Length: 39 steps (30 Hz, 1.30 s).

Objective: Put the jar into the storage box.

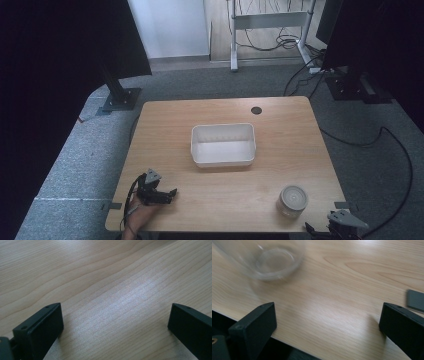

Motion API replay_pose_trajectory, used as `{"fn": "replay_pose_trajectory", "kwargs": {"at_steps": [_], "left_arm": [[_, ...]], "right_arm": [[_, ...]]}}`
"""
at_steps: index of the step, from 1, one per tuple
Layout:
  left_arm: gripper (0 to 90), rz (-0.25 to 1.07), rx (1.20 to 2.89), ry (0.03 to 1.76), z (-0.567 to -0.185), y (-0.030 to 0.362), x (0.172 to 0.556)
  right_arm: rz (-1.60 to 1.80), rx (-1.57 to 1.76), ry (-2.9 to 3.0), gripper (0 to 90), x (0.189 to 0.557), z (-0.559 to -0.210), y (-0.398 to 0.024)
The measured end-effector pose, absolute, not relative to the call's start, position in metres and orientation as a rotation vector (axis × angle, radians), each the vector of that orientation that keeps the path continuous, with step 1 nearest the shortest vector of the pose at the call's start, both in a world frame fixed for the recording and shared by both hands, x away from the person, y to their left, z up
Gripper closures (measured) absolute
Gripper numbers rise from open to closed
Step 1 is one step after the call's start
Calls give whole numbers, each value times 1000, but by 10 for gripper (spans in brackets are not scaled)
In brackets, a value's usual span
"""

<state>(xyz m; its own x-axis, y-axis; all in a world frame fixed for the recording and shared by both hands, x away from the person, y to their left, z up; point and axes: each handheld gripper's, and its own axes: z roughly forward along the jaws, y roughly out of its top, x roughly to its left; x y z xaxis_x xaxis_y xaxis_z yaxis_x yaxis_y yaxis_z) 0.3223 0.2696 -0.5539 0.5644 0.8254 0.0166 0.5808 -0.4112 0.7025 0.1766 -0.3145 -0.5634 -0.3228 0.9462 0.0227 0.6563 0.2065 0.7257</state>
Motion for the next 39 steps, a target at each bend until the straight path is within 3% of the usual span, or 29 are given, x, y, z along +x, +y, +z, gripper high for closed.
{"fn": "replay_pose_trajectory", "kwargs": {"at_steps": [39], "left_arm": [[0,482,2143,1121,-554,270,322]], "right_arm": [[954,1449,2064,0,174,-557,-309]]}}
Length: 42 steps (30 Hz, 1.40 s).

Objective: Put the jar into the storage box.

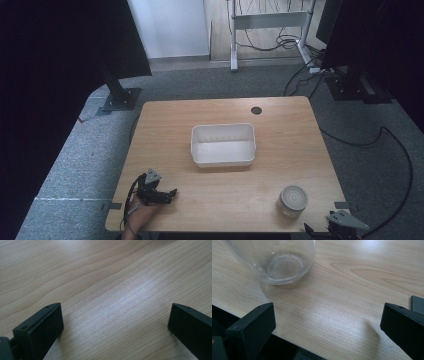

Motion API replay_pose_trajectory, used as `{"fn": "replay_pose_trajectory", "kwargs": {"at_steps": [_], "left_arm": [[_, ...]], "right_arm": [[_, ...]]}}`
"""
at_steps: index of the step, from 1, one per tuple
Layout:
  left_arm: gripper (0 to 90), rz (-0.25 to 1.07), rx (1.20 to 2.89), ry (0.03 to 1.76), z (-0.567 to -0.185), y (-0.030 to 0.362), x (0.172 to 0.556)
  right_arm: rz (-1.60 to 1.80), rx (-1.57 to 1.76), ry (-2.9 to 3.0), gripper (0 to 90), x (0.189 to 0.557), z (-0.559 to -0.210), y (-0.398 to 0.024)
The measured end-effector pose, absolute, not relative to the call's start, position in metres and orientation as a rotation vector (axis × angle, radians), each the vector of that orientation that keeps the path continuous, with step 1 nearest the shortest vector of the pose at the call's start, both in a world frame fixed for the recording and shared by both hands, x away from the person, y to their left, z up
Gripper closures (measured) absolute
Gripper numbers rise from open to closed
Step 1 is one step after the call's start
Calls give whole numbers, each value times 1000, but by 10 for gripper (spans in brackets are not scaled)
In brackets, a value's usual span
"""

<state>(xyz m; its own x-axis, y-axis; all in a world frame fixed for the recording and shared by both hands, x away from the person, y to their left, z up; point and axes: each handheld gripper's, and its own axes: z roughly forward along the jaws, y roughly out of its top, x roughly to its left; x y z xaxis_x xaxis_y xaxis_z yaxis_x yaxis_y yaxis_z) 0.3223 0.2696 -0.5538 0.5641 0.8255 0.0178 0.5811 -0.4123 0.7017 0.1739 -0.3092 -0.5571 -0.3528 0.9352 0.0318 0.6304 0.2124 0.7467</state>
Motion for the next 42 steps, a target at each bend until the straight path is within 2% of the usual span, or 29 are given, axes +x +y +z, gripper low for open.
{"fn": "replay_pose_trajectory", "kwargs": {"at_steps": [42], "left_arm": [[0,481,2142,1121,-554,270,322]], "right_arm": [[1085,1302,2121,0,190,-532,-276]]}}
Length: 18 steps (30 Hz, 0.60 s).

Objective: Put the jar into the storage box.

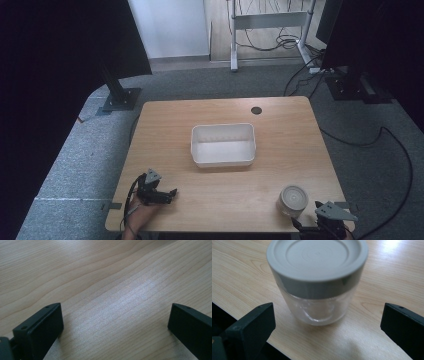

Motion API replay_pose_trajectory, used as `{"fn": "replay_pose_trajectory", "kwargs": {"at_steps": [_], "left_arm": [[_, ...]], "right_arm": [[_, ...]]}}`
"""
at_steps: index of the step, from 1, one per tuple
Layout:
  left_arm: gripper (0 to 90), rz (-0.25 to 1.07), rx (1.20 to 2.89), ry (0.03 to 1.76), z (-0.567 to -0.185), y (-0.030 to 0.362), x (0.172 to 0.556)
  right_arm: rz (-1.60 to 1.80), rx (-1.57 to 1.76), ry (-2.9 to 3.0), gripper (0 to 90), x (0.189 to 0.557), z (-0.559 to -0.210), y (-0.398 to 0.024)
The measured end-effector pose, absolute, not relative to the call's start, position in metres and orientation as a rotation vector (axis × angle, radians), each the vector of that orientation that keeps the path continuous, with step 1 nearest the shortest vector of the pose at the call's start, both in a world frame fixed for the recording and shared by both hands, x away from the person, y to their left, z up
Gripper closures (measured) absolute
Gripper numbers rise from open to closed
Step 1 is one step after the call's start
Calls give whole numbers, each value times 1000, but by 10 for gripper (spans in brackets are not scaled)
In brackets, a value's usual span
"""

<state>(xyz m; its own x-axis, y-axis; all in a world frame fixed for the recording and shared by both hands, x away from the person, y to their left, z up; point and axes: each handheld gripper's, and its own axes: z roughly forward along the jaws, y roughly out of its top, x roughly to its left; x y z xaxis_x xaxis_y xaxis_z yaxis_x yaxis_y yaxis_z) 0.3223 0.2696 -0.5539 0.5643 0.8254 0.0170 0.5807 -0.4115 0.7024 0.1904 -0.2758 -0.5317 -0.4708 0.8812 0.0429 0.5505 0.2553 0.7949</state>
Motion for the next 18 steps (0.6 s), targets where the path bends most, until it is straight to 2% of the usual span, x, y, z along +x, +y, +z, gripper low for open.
{"fn": "replay_pose_trajectory", "kwargs": {"at_steps": [18], "left_arm": [[0,481,2141,1121,-554,270,322]], "right_arm": [[1099,1275,2156,0,210,-533,-265]]}}
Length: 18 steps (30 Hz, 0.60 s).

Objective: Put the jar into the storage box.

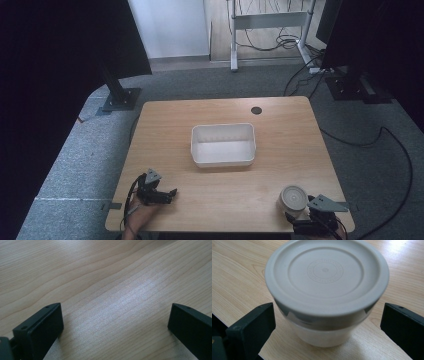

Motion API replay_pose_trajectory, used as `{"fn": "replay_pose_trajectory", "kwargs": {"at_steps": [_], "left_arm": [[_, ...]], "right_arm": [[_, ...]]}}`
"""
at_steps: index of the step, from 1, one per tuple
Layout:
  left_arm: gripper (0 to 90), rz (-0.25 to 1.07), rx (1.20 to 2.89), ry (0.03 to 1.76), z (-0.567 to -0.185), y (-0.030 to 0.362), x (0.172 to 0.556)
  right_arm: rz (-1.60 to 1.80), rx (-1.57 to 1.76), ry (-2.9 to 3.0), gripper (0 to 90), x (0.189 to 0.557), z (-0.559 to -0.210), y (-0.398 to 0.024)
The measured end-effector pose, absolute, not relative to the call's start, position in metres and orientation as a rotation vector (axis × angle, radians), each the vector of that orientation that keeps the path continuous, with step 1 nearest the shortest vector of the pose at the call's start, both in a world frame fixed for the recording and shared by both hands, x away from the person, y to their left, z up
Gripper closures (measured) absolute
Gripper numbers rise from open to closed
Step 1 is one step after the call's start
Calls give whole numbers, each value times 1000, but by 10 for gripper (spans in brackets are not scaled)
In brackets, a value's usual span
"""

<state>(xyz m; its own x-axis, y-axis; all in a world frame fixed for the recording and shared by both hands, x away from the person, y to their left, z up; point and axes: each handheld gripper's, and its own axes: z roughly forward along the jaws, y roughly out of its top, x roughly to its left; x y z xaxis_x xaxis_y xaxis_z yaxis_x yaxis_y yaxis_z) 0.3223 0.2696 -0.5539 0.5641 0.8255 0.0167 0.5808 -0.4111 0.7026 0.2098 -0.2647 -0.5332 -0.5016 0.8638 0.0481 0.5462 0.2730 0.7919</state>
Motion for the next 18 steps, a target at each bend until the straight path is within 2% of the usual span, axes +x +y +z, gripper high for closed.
{"fn": "replay_pose_trajectory", "kwargs": {"at_steps": [12,18], "left_arm": [[0,481,2142,1121,-554,270,322],[0,481,2142,1120,-554,270,322]], "right_arm": [[1106,1265,2167,6,221,-532,-257],[1100,1261,2187,58,228,-534,-253]]}}
